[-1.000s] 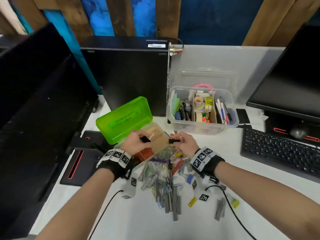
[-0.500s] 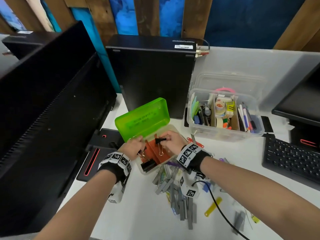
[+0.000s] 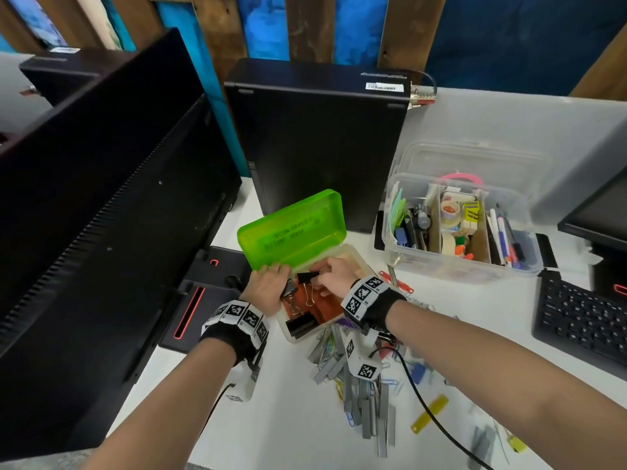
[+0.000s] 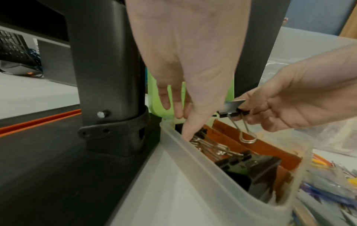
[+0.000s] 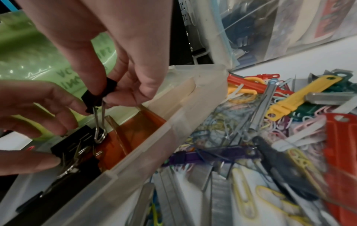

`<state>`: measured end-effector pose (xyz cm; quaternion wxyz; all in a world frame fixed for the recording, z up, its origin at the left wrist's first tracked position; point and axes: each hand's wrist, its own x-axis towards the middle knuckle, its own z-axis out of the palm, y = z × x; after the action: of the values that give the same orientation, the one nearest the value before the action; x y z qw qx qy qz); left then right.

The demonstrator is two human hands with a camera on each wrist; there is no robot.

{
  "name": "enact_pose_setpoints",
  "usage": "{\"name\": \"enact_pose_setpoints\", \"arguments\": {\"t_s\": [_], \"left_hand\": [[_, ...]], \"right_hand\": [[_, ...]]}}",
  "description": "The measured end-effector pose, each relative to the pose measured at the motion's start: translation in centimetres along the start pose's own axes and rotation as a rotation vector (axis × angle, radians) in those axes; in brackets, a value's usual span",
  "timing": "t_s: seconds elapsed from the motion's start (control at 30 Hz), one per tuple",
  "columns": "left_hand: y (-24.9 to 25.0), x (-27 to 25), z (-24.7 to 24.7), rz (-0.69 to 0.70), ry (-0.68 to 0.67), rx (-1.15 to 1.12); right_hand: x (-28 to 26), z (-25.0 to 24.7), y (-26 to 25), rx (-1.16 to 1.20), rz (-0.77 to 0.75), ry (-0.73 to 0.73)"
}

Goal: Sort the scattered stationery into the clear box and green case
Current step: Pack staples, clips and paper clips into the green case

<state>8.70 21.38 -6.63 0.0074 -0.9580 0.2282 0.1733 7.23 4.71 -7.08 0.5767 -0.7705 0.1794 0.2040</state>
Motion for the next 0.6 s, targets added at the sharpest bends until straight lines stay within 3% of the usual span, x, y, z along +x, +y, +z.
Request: {"name": "enact_pose_setpoints", "arguments": {"t_s": [0.17,0.33,0.43,0.6], "left_hand": [[-0.3,0.3,-0.8,-0.08,-0.081,-0.067],[-0.4,0.3,-0.8,-0.037,-0.094,-0.116],[-0.3,0.2,-0.8,-0.027,-0.084,-0.083],[-0.3,0.2,-0.6,-0.035,-0.065,-0.026]], "right_hand": [[0.1,1.6,0.0,0.047,0.036,-0.073],[0.5,3.3,-0.4,0.034,0.007,-0.087],[0.5,3.6,-0.3,-0.075,-0.044,-0.038],[-0.4,3.0,-0.8,-0.416,-0.167,-0.094]]}}
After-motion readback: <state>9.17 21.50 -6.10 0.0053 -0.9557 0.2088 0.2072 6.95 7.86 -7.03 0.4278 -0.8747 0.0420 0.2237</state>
